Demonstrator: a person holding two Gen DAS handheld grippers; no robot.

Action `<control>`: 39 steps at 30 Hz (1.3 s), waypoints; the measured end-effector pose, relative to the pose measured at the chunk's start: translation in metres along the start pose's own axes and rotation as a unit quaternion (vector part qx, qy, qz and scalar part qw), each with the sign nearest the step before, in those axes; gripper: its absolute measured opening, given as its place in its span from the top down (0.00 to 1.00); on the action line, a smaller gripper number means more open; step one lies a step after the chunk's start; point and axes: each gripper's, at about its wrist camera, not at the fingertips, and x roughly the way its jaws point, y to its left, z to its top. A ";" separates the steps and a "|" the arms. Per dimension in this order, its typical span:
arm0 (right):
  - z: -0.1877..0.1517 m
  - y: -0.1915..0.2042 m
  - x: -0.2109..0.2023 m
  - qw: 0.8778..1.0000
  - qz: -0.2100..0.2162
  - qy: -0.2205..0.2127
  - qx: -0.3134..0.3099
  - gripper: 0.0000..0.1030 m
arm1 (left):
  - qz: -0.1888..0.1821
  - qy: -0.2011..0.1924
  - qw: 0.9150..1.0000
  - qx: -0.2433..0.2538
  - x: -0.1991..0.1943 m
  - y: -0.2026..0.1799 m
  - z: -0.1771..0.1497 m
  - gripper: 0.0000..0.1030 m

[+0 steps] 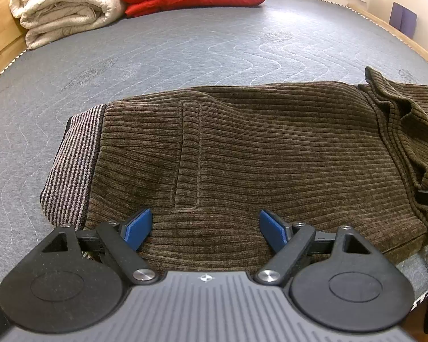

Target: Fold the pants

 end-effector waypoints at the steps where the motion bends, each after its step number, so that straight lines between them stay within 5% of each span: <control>1: 0.000 0.000 -0.001 1.000 0.002 -0.002 -0.001 0.47 | 0.000 0.000 1.000 0.000 0.000 0.000 0.000 0.16; 3: 0.000 -0.004 -0.004 1.000 0.014 -0.008 -0.001 0.55 | 0.001 -0.001 1.000 0.001 0.000 0.000 0.000 0.16; 4: 0.000 -0.005 -0.005 1.000 0.018 -0.014 -0.001 0.75 | 0.002 -0.001 1.000 0.001 0.000 -0.001 0.000 0.16; 5: 0.001 -0.005 -0.007 1.000 0.016 -0.026 -0.003 0.83 | 0.002 -0.001 1.000 0.002 0.000 -0.001 0.000 0.16; 8: 0.006 -0.009 -0.037 0.996 0.023 -0.083 0.000 0.84 | 0.002 -0.001 1.000 0.002 0.000 -0.001 0.000 0.16; 11: 0.001 -0.011 -0.069 0.992 0.057 -0.111 -0.017 0.84 | 0.002 0.000 1.000 0.001 0.001 -0.001 0.001 0.16; 13: -0.014 -0.005 -0.066 0.993 0.073 -0.068 -0.059 0.84 | 0.004 0.000 1.000 0.002 0.002 -0.002 0.002 0.15; 16: -0.031 0.003 -0.045 0.995 0.044 -0.014 -0.092 0.82 | 0.008 0.001 1.000 0.004 0.004 -0.005 0.002 0.14; 18: -0.026 0.002 -0.050 0.996 0.038 -0.036 -0.067 0.79 | 0.009 0.000 1.000 0.005 0.005 -0.006 0.002 0.14; 22: -0.015 -0.010 -0.061 0.996 0.051 -0.073 0.006 0.56 | 0.003 -0.002 1.000 0.007 0.004 -0.005 0.000 0.14; 27: -0.011 -0.013 -0.050 0.996 0.065 -0.059 0.025 0.55 | 0.004 -0.005 1.000 0.008 0.004 -0.004 -0.002 0.13; 30: -0.019 0.012 -0.023 0.996 0.071 0.010 -0.046 0.46 | 0.002 -0.007 1.000 0.013 0.002 -0.003 -0.004 0.13; 32: -0.020 0.033 -0.025 0.992 0.049 -0.001 -0.116 0.43 | 0.001 -0.006 1.000 0.015 0.000 -0.004 -0.005 0.13; 34: -0.014 0.030 -0.031 0.993 0.058 -0.011 -0.105 0.44 | 0.007 -0.002 1.000 0.017 -0.003 -0.005 -0.003 0.14; 37: -0.009 0.024 -0.036 0.994 0.053 -0.020 -0.096 0.48 | 0.028 0.002 1.000 0.006 -0.015 -0.012 0.008 0.23; 39: -0.013 0.026 -0.029 0.992 0.036 -0.003 -0.120 0.48 | 0.006 -0.015 1.000 -0.009 -0.027 -0.020 0.021 0.35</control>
